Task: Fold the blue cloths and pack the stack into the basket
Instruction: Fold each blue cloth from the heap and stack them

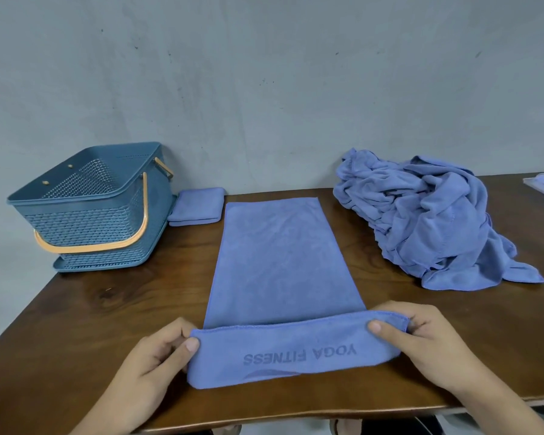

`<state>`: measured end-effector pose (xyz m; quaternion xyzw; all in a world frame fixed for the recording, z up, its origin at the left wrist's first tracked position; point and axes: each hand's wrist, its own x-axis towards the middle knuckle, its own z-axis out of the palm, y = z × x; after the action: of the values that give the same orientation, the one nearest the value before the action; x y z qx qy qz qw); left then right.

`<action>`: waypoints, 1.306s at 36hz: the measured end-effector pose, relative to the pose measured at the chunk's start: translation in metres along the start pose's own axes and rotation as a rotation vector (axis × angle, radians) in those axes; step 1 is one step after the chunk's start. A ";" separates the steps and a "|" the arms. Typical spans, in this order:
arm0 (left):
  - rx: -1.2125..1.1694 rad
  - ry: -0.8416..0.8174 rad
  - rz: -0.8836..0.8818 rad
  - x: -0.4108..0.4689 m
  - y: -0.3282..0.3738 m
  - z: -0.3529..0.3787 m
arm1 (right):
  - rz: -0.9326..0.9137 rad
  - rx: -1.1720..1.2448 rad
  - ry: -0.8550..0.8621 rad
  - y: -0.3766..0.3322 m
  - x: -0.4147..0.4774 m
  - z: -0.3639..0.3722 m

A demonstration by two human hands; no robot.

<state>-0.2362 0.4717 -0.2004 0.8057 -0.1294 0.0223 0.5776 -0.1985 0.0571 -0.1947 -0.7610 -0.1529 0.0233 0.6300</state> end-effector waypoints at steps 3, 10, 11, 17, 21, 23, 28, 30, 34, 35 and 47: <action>-0.039 0.049 0.013 0.000 0.000 0.000 | 0.028 0.013 -0.003 -0.003 0.002 0.001; -0.079 0.157 -0.038 0.039 0.004 0.002 | 0.024 -0.019 0.008 -0.025 0.042 0.005; -0.066 0.179 -0.033 0.050 0.005 0.002 | 0.021 -0.035 0.015 -0.027 0.054 0.005; 0.197 0.354 -0.004 0.141 0.004 -0.014 | -0.030 -0.153 0.107 -0.019 0.149 -0.005; 0.425 0.392 -0.128 0.211 -0.022 -0.031 | -0.026 -0.261 0.181 0.007 0.222 -0.011; 0.532 0.429 -0.203 0.237 -0.029 -0.031 | 0.018 -0.399 0.250 0.021 0.254 -0.010; 0.818 0.295 0.086 0.272 -0.027 0.011 | -0.075 -0.752 0.176 0.041 0.291 0.012; 0.904 0.111 0.094 0.283 -0.031 0.029 | -0.083 -0.852 0.033 0.044 0.293 0.028; 1.067 -0.205 -0.022 0.294 -0.055 0.049 | -0.047 -1.088 -0.241 0.058 0.285 0.051; 1.062 -0.240 -0.059 0.292 -0.059 0.051 | -0.014 -1.106 -0.277 0.062 0.281 0.051; 1.039 -0.255 -0.059 0.195 -0.043 0.072 | 0.042 -1.182 -0.324 0.046 0.181 0.060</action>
<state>-0.0456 0.3818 -0.2275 0.9851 -0.1477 -0.0310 0.0827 -0.0302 0.1540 -0.2230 -0.9713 -0.2188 0.0626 0.0695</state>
